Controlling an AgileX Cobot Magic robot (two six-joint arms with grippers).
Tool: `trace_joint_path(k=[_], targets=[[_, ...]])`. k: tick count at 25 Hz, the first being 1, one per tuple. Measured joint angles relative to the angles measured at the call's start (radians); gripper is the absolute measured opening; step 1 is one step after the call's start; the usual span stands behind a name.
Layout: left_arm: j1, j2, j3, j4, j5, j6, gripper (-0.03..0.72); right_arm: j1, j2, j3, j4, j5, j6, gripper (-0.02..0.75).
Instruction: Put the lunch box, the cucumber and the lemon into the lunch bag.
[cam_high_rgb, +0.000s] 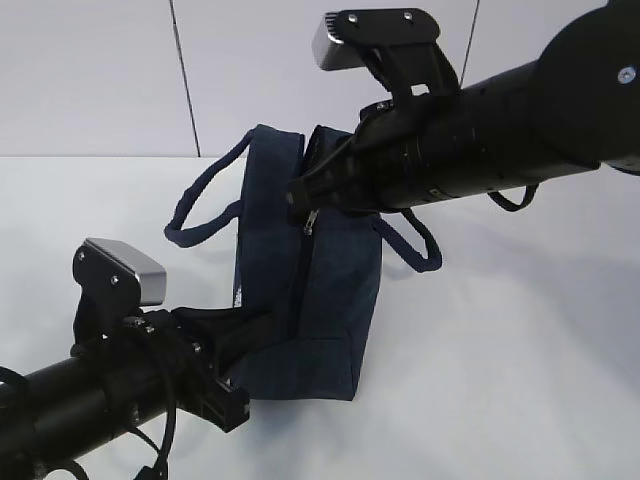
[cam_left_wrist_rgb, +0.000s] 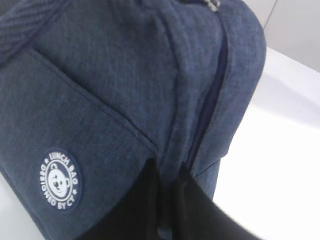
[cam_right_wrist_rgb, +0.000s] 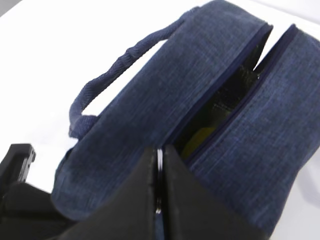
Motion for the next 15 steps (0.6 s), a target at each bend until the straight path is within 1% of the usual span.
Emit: trace_joint_path(k=[8, 15], targets=[[0.002, 0.000, 0.000, 0.033, -0.002, 0.000, 0.011, 0.000, 0.036, 0.000, 0.004, -0.047, -0.017, -0.013], [0.002, 0.000, -0.005, 0.041, -0.006, 0.000, 0.011, 0.000, 0.042, 0.000, 0.005, -0.093, -0.040, -0.013]])
